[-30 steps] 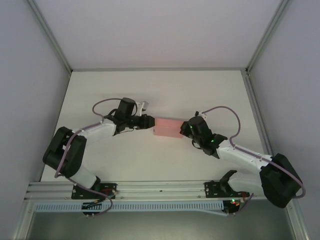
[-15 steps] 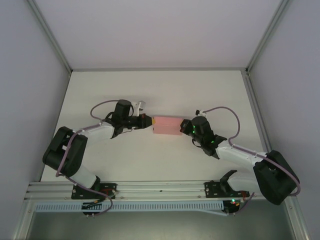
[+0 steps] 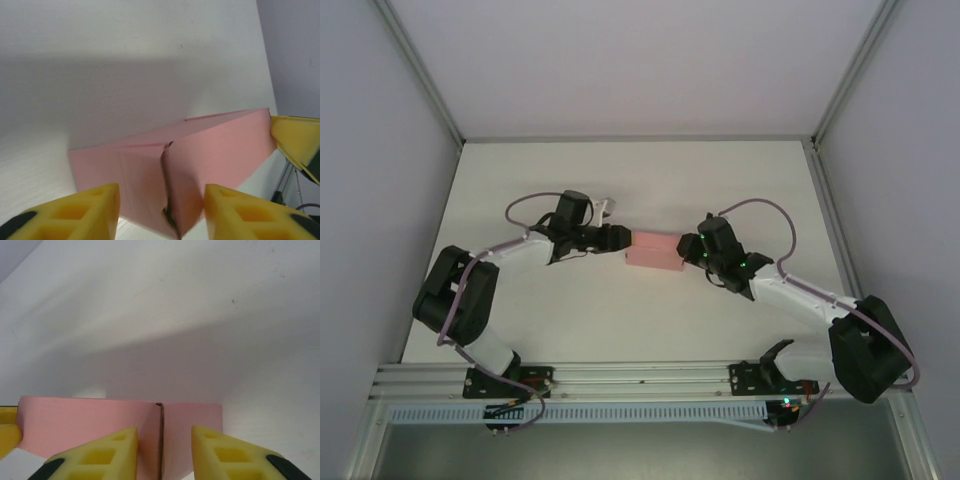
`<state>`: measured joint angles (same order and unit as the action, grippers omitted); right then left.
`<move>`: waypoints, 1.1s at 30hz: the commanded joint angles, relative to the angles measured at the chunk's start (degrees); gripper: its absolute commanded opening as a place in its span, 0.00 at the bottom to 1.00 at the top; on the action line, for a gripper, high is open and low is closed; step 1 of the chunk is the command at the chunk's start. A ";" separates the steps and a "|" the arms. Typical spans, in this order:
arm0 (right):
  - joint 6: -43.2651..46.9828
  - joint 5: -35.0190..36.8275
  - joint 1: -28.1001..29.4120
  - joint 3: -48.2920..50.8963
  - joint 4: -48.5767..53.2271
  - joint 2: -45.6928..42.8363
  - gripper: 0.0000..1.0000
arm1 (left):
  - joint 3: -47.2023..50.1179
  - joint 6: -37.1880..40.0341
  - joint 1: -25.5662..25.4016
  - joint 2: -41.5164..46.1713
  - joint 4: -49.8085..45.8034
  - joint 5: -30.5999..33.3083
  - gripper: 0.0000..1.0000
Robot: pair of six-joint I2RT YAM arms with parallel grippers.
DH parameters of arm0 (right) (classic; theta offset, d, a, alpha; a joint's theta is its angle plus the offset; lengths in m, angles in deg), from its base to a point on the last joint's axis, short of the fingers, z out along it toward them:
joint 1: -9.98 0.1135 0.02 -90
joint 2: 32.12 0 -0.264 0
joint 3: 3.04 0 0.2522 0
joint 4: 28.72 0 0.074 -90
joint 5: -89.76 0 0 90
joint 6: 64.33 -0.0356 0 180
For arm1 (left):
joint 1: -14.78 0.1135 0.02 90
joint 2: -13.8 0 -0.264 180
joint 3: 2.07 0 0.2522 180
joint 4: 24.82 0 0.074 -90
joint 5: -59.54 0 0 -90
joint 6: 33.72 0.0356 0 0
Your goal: Assemble paper box
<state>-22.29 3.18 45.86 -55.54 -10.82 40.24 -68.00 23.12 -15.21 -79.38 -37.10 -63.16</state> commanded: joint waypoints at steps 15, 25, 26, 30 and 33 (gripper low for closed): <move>56.34 -14.46 0.14 -21.07 18.31 2.02 1.00 | -18.75 10.86 1.42 7.96 -26.94 32.57 1.00; 86.28 -13.12 2.30 -33.22 35.67 17.26 1.00 | -6.86 8.56 4.06 16.18 -28.19 44.18 1.00; 86.81 -12.65 2.63 -34.48 36.78 19.34 1.00 | -6.19 8.36 4.15 16.66 -28.13 44.35 1.00; 85.50 -6.61 4.32 -39.63 39.62 27.60 1.00 | -4.03 7.91 4.16 18.21 -27.02 44.75 1.00; 83.90 -3.44 4.58 -42.19 39.36 32.04 0.97 | -3.49 8.12 4.16 18.74 -26.74 44.71 1.00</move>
<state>60.26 -4.65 50.06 -94.95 24.85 69.62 -72.06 31.58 -11.28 -62.25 -64.32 -20.32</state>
